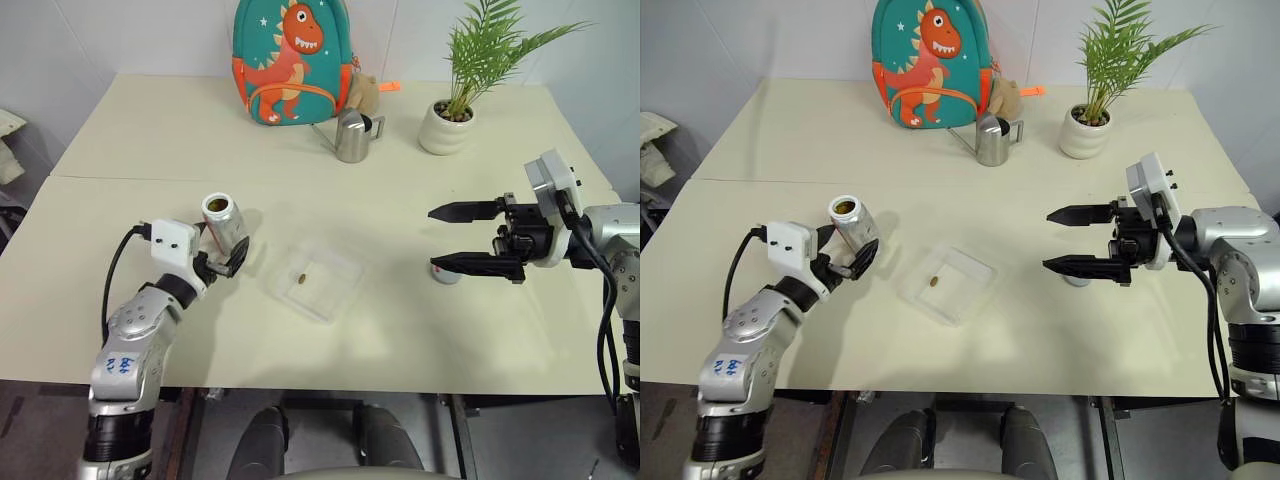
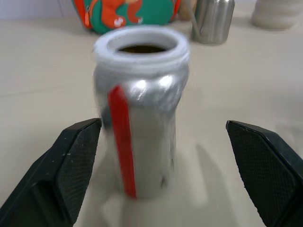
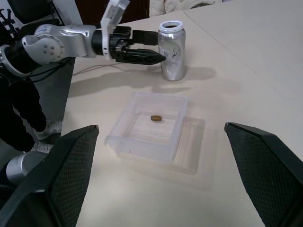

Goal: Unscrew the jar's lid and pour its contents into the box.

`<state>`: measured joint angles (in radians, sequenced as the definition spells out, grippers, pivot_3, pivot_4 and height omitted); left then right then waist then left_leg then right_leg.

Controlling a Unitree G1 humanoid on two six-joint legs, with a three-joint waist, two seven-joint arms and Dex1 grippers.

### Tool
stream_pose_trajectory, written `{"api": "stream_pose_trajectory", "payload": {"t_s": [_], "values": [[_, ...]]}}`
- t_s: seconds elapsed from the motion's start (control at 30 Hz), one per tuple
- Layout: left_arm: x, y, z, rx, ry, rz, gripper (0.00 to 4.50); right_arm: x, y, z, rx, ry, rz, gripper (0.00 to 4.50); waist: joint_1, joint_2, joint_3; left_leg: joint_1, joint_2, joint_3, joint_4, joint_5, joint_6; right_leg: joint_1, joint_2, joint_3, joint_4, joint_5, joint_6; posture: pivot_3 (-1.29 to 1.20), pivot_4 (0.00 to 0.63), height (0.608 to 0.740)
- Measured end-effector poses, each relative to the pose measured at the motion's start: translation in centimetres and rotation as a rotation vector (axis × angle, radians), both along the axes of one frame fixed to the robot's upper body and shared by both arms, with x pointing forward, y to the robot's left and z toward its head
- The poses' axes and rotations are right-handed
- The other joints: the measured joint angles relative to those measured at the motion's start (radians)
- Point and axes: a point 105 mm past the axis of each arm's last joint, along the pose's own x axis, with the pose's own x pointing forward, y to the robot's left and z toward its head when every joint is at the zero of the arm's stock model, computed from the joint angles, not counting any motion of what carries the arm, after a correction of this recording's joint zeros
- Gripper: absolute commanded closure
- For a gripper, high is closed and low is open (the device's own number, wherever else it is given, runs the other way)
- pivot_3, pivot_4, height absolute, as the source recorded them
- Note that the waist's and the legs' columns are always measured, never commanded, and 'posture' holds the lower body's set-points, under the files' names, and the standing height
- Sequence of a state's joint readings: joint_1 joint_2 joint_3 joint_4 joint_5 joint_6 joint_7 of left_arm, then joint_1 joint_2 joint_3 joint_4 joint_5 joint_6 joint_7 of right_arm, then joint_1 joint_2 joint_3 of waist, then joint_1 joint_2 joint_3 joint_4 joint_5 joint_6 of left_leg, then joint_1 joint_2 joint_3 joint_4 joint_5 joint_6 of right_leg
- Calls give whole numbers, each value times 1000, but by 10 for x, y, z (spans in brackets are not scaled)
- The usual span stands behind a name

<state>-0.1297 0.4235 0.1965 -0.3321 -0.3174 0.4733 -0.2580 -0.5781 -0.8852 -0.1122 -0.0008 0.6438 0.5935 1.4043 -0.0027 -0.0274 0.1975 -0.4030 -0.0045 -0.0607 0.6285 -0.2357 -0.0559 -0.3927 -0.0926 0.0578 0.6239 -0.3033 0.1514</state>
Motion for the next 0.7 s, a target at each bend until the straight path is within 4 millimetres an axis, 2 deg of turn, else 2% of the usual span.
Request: {"api": "stream_pose_trajectory", "payload": {"t_s": [0.13,0.23,0.33,0.5,0.6,0.7], "values": [[-10,13,4,47,24,-24,7,1,-6,-1,-14,13,-9,0,0,0,0,0,0,0,0,0,0,0,0,0,-1,0,-1,0,150,740],[-30,9,7,62,68,-181,7,2,-11,-3,-36,23,-19,0,-1,0,0,0,0,1,-1,0,0,0,-1,0,-3,-1,-3,0,150,740],[-49,17,14,94,83,-332,7,3,-18,-3,-62,14,-39,0,-1,0,0,0,1,2,-3,-1,0,-1,-1,-1,-3,-6,-13,0,150,740],[-51,40,43,107,-40,-495,7,7,-24,-3,-75,-3,-71,0,-1,1,0,0,1,2,-3,-1,0,-1,-1,-1,-3,-7,-16,0,150,740],[-54,48,47,132,-85,-608,7,2,-21,-1,-77,-29,-75,0,-2,1,0,0,1,3,-4,-2,0,-1,-2,0,-5,-7,-16,0,150,740],[-56,51,43,121,-65,-688,7,-7,-21,-4,-66,-31,-81,0,0,1,0,0,1,3,-5,-3,1,-2,-2,-1,-5,-2,-7,0,150,740]]}}
